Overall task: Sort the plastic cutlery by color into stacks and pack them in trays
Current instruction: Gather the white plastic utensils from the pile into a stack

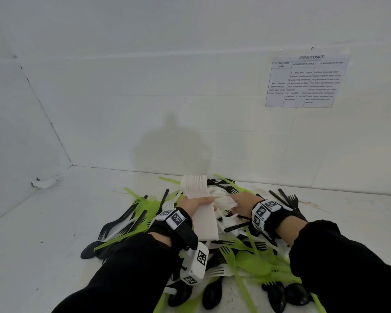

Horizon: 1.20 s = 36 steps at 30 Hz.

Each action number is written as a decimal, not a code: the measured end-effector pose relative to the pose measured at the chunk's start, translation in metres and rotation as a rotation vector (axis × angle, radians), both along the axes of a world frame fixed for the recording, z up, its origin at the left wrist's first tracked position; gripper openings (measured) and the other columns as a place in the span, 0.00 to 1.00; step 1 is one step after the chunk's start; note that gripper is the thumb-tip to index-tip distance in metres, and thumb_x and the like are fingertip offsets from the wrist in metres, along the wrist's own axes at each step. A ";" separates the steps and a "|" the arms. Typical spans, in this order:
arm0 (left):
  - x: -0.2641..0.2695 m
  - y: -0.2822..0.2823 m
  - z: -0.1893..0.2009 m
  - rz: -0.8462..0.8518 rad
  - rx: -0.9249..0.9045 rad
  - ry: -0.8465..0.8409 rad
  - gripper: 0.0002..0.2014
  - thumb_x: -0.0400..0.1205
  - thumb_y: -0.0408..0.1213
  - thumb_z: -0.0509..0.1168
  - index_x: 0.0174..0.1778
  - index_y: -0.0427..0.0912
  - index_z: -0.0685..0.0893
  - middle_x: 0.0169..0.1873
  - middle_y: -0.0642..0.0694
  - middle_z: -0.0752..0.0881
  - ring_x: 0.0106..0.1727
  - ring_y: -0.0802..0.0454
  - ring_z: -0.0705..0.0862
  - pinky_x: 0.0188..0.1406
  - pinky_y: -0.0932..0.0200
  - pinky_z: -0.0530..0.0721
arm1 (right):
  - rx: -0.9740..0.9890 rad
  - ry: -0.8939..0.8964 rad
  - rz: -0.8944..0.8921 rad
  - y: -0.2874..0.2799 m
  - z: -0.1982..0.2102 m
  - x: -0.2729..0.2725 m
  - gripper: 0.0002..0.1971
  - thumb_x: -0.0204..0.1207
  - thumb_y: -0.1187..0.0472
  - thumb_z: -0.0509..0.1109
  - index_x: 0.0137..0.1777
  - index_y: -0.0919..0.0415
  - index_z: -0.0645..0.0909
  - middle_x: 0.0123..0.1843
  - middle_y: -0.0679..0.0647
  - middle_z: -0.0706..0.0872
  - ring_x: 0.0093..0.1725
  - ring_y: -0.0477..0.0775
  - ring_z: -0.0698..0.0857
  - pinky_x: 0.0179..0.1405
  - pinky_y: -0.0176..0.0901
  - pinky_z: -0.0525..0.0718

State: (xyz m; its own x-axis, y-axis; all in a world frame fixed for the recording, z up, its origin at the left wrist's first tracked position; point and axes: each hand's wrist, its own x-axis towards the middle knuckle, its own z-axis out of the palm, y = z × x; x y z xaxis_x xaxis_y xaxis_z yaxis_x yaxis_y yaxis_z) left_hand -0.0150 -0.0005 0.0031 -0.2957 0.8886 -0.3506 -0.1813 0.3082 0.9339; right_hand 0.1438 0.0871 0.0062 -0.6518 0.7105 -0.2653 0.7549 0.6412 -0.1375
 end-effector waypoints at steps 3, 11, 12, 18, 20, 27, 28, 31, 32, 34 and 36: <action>0.000 -0.003 0.000 0.005 0.013 -0.003 0.12 0.68 0.32 0.77 0.42 0.36 0.83 0.32 0.38 0.90 0.47 0.35 0.88 0.59 0.33 0.82 | -0.003 -0.039 0.121 0.000 -0.003 0.001 0.17 0.76 0.66 0.64 0.64 0.64 0.78 0.67 0.60 0.78 0.67 0.60 0.77 0.65 0.44 0.74; 0.000 0.001 0.002 0.027 0.035 -0.028 0.25 0.55 0.38 0.81 0.46 0.35 0.83 0.35 0.36 0.90 0.47 0.34 0.89 0.57 0.34 0.83 | 0.135 -0.024 0.194 -0.004 -0.012 -0.003 0.16 0.78 0.57 0.65 0.65 0.58 0.78 0.70 0.51 0.72 0.63 0.55 0.80 0.51 0.42 0.76; 0.001 0.000 0.004 0.037 0.038 -0.043 0.26 0.55 0.38 0.81 0.47 0.34 0.82 0.35 0.36 0.90 0.46 0.35 0.89 0.56 0.34 0.84 | 0.147 0.028 0.140 -0.001 -0.011 -0.001 0.17 0.78 0.57 0.65 0.66 0.58 0.77 0.71 0.50 0.71 0.63 0.54 0.79 0.52 0.41 0.75; -0.001 0.002 0.010 0.110 0.094 -0.178 0.09 0.72 0.24 0.73 0.44 0.31 0.81 0.29 0.37 0.87 0.26 0.46 0.88 0.29 0.53 0.88 | 0.092 0.251 -0.179 0.030 0.015 0.021 0.21 0.81 0.56 0.63 0.72 0.60 0.70 0.57 0.64 0.79 0.65 0.65 0.78 0.57 0.45 0.72; -0.002 0.002 0.010 0.102 0.094 -0.162 0.09 0.71 0.25 0.74 0.44 0.32 0.81 0.29 0.37 0.88 0.27 0.46 0.88 0.32 0.53 0.88 | 0.152 0.139 -0.153 0.029 0.018 0.023 0.17 0.80 0.59 0.59 0.69 0.57 0.70 0.53 0.59 0.75 0.64 0.62 0.75 0.62 0.46 0.68; -0.003 0.001 0.003 0.104 0.093 -0.162 0.14 0.71 0.25 0.74 0.50 0.31 0.79 0.38 0.34 0.86 0.28 0.45 0.89 0.28 0.53 0.87 | -0.079 0.067 -0.010 0.008 0.008 0.012 0.25 0.68 0.43 0.75 0.57 0.59 0.78 0.55 0.54 0.84 0.56 0.55 0.81 0.48 0.40 0.73; -0.003 0.001 0.002 0.104 0.093 -0.163 0.14 0.71 0.24 0.73 0.51 0.31 0.79 0.39 0.33 0.86 0.28 0.45 0.89 0.28 0.53 0.87 | -0.079 0.028 0.016 0.006 0.005 0.009 0.23 0.68 0.46 0.77 0.55 0.61 0.79 0.53 0.55 0.84 0.55 0.55 0.81 0.45 0.39 0.72; -0.003 0.000 0.000 0.089 0.084 -0.146 0.16 0.71 0.25 0.74 0.52 0.31 0.79 0.38 0.34 0.86 0.27 0.45 0.89 0.29 0.54 0.87 | -0.026 -0.119 0.068 0.003 -0.002 0.000 0.18 0.73 0.54 0.73 0.56 0.68 0.81 0.57 0.62 0.85 0.59 0.60 0.82 0.50 0.43 0.76; -0.003 -0.001 0.000 0.082 0.084 -0.146 0.15 0.72 0.26 0.73 0.52 0.31 0.79 0.38 0.35 0.86 0.28 0.46 0.89 0.30 0.53 0.88 | -0.011 -0.144 0.083 0.002 -0.003 -0.002 0.17 0.73 0.56 0.72 0.57 0.67 0.81 0.58 0.61 0.85 0.60 0.60 0.82 0.52 0.43 0.77; -0.003 -0.001 -0.002 0.071 0.091 -0.144 0.13 0.72 0.25 0.73 0.50 0.32 0.79 0.37 0.35 0.86 0.28 0.47 0.89 0.32 0.52 0.89 | -0.020 -0.145 0.097 0.003 -0.007 -0.001 0.19 0.70 0.58 0.74 0.60 0.63 0.80 0.59 0.59 0.85 0.61 0.58 0.82 0.53 0.42 0.78; -0.003 -0.001 -0.003 0.060 0.088 -0.130 0.12 0.72 0.26 0.73 0.48 0.33 0.80 0.36 0.36 0.87 0.28 0.47 0.89 0.38 0.49 0.88 | -0.024 -0.137 0.113 0.003 -0.010 0.000 0.19 0.70 0.57 0.74 0.60 0.62 0.80 0.58 0.59 0.85 0.60 0.59 0.83 0.54 0.44 0.79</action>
State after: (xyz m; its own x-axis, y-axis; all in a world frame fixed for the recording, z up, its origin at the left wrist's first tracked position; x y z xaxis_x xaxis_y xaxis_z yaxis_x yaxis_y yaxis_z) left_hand -0.0185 -0.0019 0.0004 -0.3061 0.8999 -0.3107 -0.3175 0.2112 0.9244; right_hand 0.1439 0.0899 -0.0039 -0.6838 0.6272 -0.3727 0.6910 0.7208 -0.0548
